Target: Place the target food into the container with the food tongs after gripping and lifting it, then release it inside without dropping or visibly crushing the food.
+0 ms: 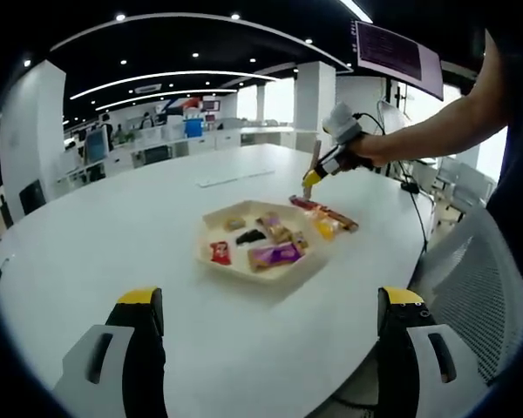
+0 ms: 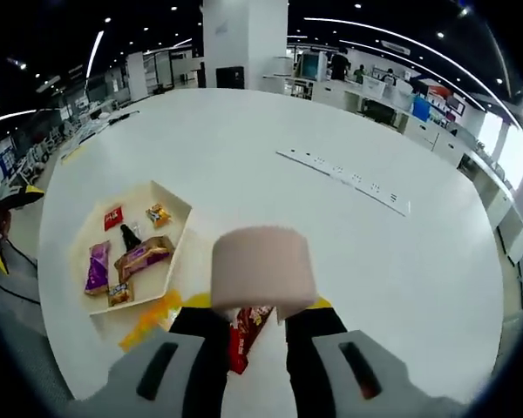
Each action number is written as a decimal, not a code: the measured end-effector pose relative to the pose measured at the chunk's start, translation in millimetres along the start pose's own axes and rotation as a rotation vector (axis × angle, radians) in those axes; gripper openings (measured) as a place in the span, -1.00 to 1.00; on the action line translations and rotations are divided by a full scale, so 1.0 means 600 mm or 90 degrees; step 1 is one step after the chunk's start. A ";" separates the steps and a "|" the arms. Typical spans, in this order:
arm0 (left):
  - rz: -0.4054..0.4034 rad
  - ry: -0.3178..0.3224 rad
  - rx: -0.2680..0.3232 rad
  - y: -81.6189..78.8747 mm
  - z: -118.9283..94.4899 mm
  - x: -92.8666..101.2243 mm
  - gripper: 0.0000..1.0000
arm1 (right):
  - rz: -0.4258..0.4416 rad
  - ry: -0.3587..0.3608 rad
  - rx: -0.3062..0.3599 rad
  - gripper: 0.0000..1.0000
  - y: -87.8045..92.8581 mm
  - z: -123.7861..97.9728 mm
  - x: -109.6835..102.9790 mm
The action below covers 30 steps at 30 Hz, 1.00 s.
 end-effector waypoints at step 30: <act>-0.003 0.000 -0.004 0.001 0.001 0.001 0.99 | -0.065 -0.052 -0.051 -0.63 0.019 0.019 -0.019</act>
Point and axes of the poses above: the point that each gripper's makers call its tool centre point, and the gripper's own axes: z roughly forward along the fingers, x roughly to its right, y roughly out of its underside, the point moved 9 cm from there along -z, roughly backward along the fingers, and after that the axes turned 14 degrees about -z, right-handed, at the moved point
